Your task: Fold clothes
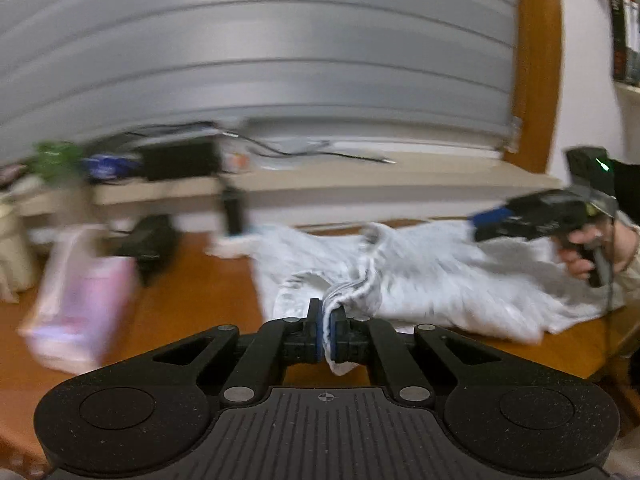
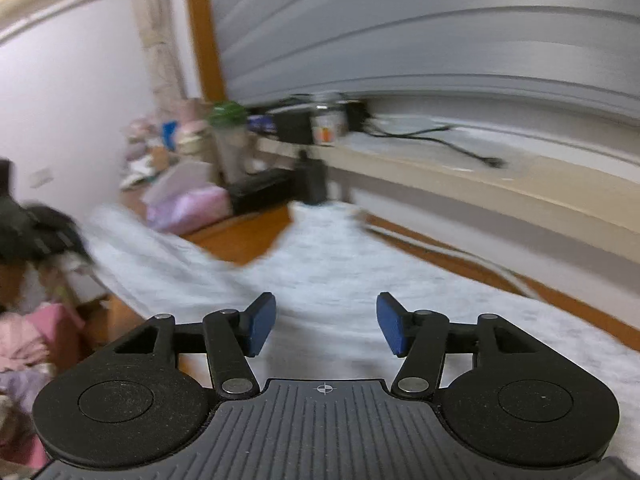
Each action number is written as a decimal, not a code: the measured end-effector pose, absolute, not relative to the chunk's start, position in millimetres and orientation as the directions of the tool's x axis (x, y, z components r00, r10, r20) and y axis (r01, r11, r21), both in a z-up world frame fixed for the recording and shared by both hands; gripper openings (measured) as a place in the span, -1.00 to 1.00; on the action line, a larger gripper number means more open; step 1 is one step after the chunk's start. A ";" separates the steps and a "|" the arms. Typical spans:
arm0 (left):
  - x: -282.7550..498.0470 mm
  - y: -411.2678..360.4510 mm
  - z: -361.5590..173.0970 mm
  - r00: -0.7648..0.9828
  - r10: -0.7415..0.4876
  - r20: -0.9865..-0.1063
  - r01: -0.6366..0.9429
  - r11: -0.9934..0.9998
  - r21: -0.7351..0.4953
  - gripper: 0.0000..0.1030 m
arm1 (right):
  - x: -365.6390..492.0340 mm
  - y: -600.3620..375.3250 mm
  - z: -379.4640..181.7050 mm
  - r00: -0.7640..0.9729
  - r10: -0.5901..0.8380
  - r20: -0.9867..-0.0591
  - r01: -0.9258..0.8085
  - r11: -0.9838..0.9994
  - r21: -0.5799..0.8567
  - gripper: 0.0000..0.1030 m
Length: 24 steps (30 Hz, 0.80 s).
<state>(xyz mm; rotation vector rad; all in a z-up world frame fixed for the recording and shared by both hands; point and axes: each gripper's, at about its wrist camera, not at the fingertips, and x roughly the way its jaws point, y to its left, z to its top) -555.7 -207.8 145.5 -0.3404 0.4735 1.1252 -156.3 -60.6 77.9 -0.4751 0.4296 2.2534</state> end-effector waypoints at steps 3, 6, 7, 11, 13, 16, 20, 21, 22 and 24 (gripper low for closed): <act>-575.4 -209.4 138.7 0.341 0.734 -0.588 -0.917 0.397 -0.036 -0.93 | -144.3 -46.7 68.1 -0.603 0.609 -0.516 -0.772 -0.608 0.184 0.09; -575.3 -207.6 115.3 0.319 0.701 -0.638 -0.921 0.389 -0.033 -0.93 | -147.5 -35.1 53.8 -0.570 0.595 -0.567 -0.787 -0.594 0.167 0.09; -575.0 -206.1 108.7 0.316 0.694 -0.647 -0.922 0.385 -0.037 -0.93 | -153.6 -31.9 50.3 -0.557 0.593 -0.581 -0.788 -0.598 0.146 0.09; -583.6 -201.4 97.7 0.323 0.690 -0.648 -0.928 0.365 -0.074 -0.93 | -188.2 -12.1 44.4 -0.544 0.577 -0.609 -0.774 -0.626 0.099 0.10; -588.4 -200.9 95.4 0.327 0.688 -0.648 -0.928 0.362 -0.084 -0.92 | -209.3 1.3 43.9 -0.544 0.571 -0.615 -0.763 -0.642 0.079 0.10; -593.3 -203.2 92.0 0.337 0.686 -0.645 -0.927 0.361 -0.101 -0.92 | -246.9 26.4 42.7 -0.555 0.554 -0.620 -0.732 -0.679 0.049 0.10; -594.7 -204.5 87.0 0.340 0.684 -0.645 -0.929 0.352 -0.117 -0.86 | -293.3 59.6 39.5 -0.582 0.528 -0.619 -0.706 -0.705 0.063 0.12; -594.8 -204.4 85.6 0.337 0.685 -0.646 -0.930 0.348 -0.117 -0.82 | -303.7 67.4 37.4 -0.583 0.522 -0.622 -0.699 -0.712 0.058 0.13; -594.9 -204.6 84.3 0.335 0.684 -0.648 -0.931 0.345 -0.118 -0.72 | -310.5 74.0 34.4 -0.581 0.519 -0.627 -0.694 -0.718 0.050 0.13; -594.7 -206.0 81.4 0.340 0.677 -0.653 -0.929 0.350 -0.120 -0.72 | -313.4 83.6 28.8 -0.579 0.516 -0.632 -0.691 -0.721 0.044 0.13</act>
